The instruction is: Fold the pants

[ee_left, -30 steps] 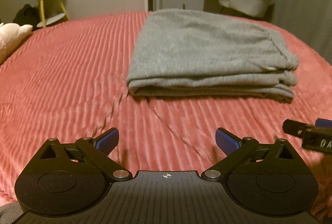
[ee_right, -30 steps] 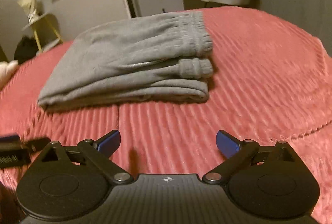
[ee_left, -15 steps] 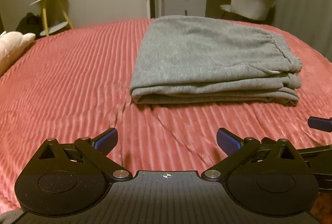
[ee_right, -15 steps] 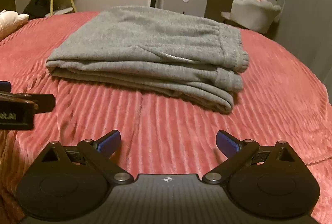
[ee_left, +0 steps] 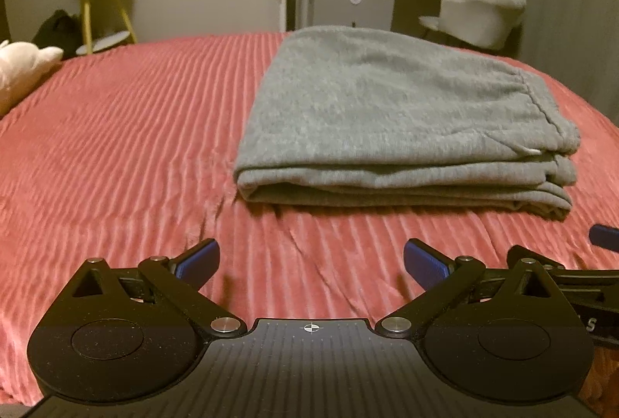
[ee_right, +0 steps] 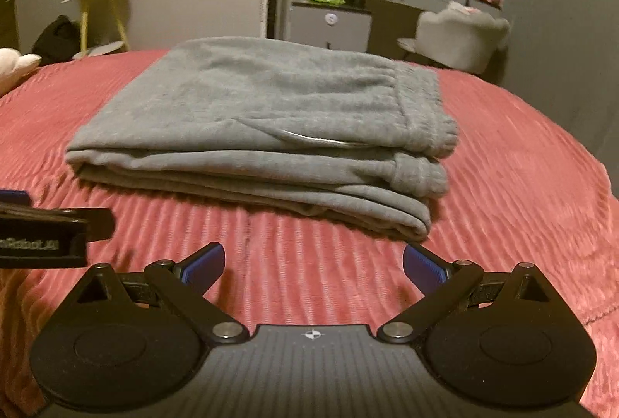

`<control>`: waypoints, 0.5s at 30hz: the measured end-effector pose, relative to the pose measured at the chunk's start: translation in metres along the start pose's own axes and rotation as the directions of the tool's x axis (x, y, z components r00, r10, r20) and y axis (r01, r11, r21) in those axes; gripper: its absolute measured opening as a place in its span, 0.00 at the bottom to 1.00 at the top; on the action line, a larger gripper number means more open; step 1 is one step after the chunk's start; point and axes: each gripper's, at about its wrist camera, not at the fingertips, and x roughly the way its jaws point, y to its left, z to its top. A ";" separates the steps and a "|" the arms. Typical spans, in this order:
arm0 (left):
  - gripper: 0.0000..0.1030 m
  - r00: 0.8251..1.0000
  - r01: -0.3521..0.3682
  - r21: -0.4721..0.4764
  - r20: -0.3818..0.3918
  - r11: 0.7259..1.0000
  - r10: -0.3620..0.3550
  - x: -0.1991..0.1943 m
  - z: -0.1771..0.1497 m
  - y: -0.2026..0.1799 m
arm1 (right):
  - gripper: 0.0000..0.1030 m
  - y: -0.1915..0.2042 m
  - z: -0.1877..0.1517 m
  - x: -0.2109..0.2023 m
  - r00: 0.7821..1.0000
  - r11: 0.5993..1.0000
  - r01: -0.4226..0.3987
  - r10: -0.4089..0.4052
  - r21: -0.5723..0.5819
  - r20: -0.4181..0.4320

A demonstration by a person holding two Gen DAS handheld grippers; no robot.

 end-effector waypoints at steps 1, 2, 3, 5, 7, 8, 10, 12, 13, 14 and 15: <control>1.00 1.000 0.004 -0.003 0.000 1.000 -0.004 0.000 0.000 0.001 | 0.96 -0.002 0.001 0.002 1.000 1.000 0.000 0.000 0.015 -0.009; 1.00 1.000 0.008 -0.007 -0.004 1.000 -0.008 0.000 0.000 0.002 | 0.96 -0.004 0.001 0.003 1.000 1.000 -0.003 0.003 0.030 -0.016; 1.00 1.000 0.010 -0.009 -0.009 1.000 -0.010 0.000 0.000 0.002 | 0.96 -0.007 0.001 0.004 1.000 0.999 -0.004 0.005 0.047 -0.020; 1.00 1.000 0.009 -0.006 -0.019 1.000 -0.009 0.002 0.000 0.002 | 0.96 -0.009 0.002 0.005 1.000 0.998 -0.003 0.004 0.067 -0.020; 1.00 1.000 0.004 0.007 -0.025 1.000 -0.004 0.003 -0.001 0.000 | 0.96 -0.010 0.002 0.003 1.000 0.997 0.002 -0.001 0.072 -0.013; 1.00 1.000 0.003 0.016 -0.027 1.000 -0.003 0.003 -0.001 -0.001 | 0.96 -0.010 0.002 0.002 1.000 0.997 0.001 -0.001 0.072 -0.010; 1.00 1.000 0.003 0.033 -0.028 0.999 -0.002 0.002 -0.002 -0.003 | 0.96 -0.010 0.001 0.001 1.000 0.998 0.004 -0.003 0.069 -0.005; 1.00 1.000 0.001 0.044 -0.027 0.999 0.000 0.001 -0.003 -0.004 | 0.96 -0.010 0.001 0.000 1.000 0.998 0.007 -0.007 0.065 -0.006; 1.00 1.000 0.000 0.046 -0.027 0.999 0.001 0.001 -0.003 -0.004 | 0.96 -0.010 0.001 0.000 1.000 0.998 0.009 -0.009 0.064 -0.006; 1.00 1.000 0.000 0.047 -0.027 0.999 0.002 0.001 -0.003 -0.004 | 0.96 -0.010 0.001 0.000 1.000 0.998 0.011 -0.010 0.063 -0.007; 1.00 1.000 -0.001 0.046 -0.026 0.999 0.002 0.000 -0.003 -0.004 | 0.96 -0.010 0.001 0.000 1.000 0.998 0.011 -0.010 0.062 -0.007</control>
